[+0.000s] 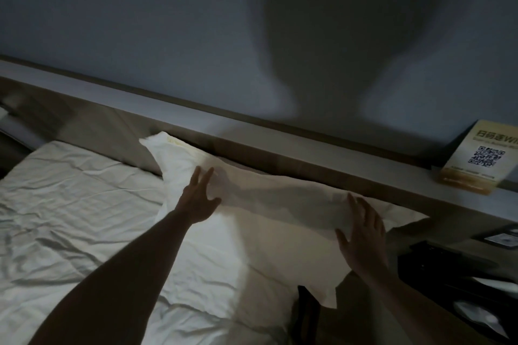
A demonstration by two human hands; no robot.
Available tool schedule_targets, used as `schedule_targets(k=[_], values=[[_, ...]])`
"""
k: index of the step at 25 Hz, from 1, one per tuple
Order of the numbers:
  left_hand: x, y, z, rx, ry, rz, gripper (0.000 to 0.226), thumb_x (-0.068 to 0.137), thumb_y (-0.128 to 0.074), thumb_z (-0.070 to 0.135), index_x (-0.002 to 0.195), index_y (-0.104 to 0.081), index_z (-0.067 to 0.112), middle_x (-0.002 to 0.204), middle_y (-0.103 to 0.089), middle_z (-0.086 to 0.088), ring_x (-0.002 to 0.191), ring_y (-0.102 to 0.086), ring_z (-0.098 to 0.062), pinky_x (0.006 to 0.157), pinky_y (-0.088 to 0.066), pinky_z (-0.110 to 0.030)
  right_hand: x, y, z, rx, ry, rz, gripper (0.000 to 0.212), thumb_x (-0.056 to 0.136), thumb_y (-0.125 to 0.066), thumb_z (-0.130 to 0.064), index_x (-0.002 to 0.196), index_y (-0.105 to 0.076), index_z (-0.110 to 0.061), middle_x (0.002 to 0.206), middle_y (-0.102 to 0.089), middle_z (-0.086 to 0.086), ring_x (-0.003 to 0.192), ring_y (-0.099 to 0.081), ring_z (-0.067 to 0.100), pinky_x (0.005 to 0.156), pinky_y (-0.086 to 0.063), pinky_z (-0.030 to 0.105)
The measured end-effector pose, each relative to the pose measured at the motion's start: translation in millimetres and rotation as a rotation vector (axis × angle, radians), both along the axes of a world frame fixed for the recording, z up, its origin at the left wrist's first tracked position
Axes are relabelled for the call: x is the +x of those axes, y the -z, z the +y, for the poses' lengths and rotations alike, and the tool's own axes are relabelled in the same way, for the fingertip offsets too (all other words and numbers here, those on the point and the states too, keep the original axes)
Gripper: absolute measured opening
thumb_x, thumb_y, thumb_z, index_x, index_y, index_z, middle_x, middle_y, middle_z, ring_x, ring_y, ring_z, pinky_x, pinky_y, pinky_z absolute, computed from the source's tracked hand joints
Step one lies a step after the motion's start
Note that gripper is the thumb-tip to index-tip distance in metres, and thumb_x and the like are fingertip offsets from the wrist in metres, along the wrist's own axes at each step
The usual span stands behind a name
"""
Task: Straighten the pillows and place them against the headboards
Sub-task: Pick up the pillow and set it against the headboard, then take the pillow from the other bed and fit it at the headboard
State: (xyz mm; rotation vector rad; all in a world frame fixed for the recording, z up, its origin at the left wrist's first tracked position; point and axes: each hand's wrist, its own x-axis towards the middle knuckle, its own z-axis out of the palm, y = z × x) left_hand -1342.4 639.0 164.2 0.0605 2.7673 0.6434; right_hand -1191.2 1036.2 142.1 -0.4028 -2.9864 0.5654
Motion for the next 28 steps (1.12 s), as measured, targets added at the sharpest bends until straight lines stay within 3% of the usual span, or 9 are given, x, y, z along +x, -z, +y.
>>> schedule_targets(k=[3,6,11,14,17,20,23,26,28], values=[[48,-4,10,0.070,-0.036,-0.026,0.083,0.088,-0.079,0.027,0.159,-0.035,0.020,0.169,-0.026,-0.012,0.147,-0.044,-0.032,0.115,-0.040,-0.041,15,-2,-14,-0.163,-0.089,-0.045,0.080,0.088,-0.077,-0.029,0.157,-0.036,-0.024,0.160,-0.040,0.004,0.148,-0.035,0.027,0.120,-0.037,0.053],[121,-13,8,0.153,-0.053,-0.054,0.063,0.088,-0.079,0.029,0.145,-0.053,0.025,0.158,-0.044,-0.006,0.147,-0.043,-0.021,0.117,-0.034,-0.031,41,-11,-38,-0.409,-0.183,-0.265,0.060,0.095,-0.070,-0.033,0.150,-0.047,-0.025,0.156,-0.045,-0.004,0.147,-0.038,0.016,0.122,-0.036,0.039],[276,-42,-35,0.347,-0.237,-0.036,0.037,0.088,-0.079,0.036,0.121,-0.065,0.046,0.146,-0.053,0.013,0.134,-0.054,-0.009,0.111,-0.045,-0.036,101,-48,-82,-0.681,-0.228,-0.387,0.037,0.096,-0.068,-0.037,0.132,-0.061,-0.039,0.138,-0.056,-0.017,0.131,-0.053,0.010,0.108,-0.045,0.028],[371,-69,-56,0.468,-0.357,0.011,0.040,0.082,-0.075,0.056,0.121,-0.065,0.054,0.137,-0.058,0.029,0.127,-0.055,0.006,0.105,-0.047,-0.030,149,-78,-110,-0.783,-0.268,-0.433,0.030,0.098,-0.067,-0.034,0.126,-0.065,-0.043,0.136,-0.059,-0.016,0.123,-0.056,0.001,0.102,-0.049,0.025],[464,-91,-66,0.551,-0.421,0.033,0.035,0.087,-0.078,0.041,0.117,-0.066,0.055,0.133,-0.060,0.031,0.125,-0.055,0.010,0.103,-0.045,-0.027,209,-114,-131,-0.834,-0.332,-0.458,0.027,0.099,-0.066,-0.036,0.121,-0.067,-0.052,0.128,-0.067,-0.016,0.120,-0.060,-0.003,0.090,-0.048,0.014],[548,-105,-70,0.610,-0.489,0.042,0.037,0.090,-0.077,0.024,0.115,-0.069,0.051,0.132,-0.062,0.027,0.124,-0.057,0.006,0.103,-0.045,-0.027,276,-139,-143,-0.892,-0.356,-0.492,0.026,0.094,-0.066,-0.050,0.119,-0.068,-0.057,0.125,-0.067,-0.024,0.119,-0.061,-0.005,0.100,-0.049,0.023],[620,-116,-63,0.671,-0.543,0.025,0.035,0.092,-0.075,0.023,0.115,-0.069,0.049,0.134,-0.063,0.023,0.126,-0.057,0.004,0.103,-0.043,-0.026,341,-151,-149,-0.923,-0.409,-0.533,0.051,0.074,-0.067,-0.076,0.120,-0.070,-0.053,0.124,-0.071,-0.022,0.121,-0.064,-0.002,0.106,-0.052,0.031],[685,-133,-48,0.703,-0.606,0.047,0.035,0.093,-0.073,0.022,0.115,-0.069,0.049,0.135,-0.063,0.025,0.127,-0.057,0.004,0.104,-0.044,-0.024,403,-155,-158,-0.908,-0.455,-0.611,0.029,0.091,-0.065,-0.055,0.119,-0.072,-0.046,0.120,-0.075,-0.016,0.118,-0.066,-0.002,0.109,-0.052,0.035],[724,-141,-39,0.714,-0.676,0.062,0.034,0.095,-0.071,0.022,0.115,-0.068,0.049,0.134,-0.063,0.027,0.126,-0.057,0.006,0.104,-0.046,-0.020,436,-156,-158,-0.876,-0.519,-0.678,0.023,0.097,-0.063,-0.047,0.118,-0.072,-0.051,0.117,-0.076,-0.018,0.118,-0.065,-0.004,0.111,-0.050,0.038]])
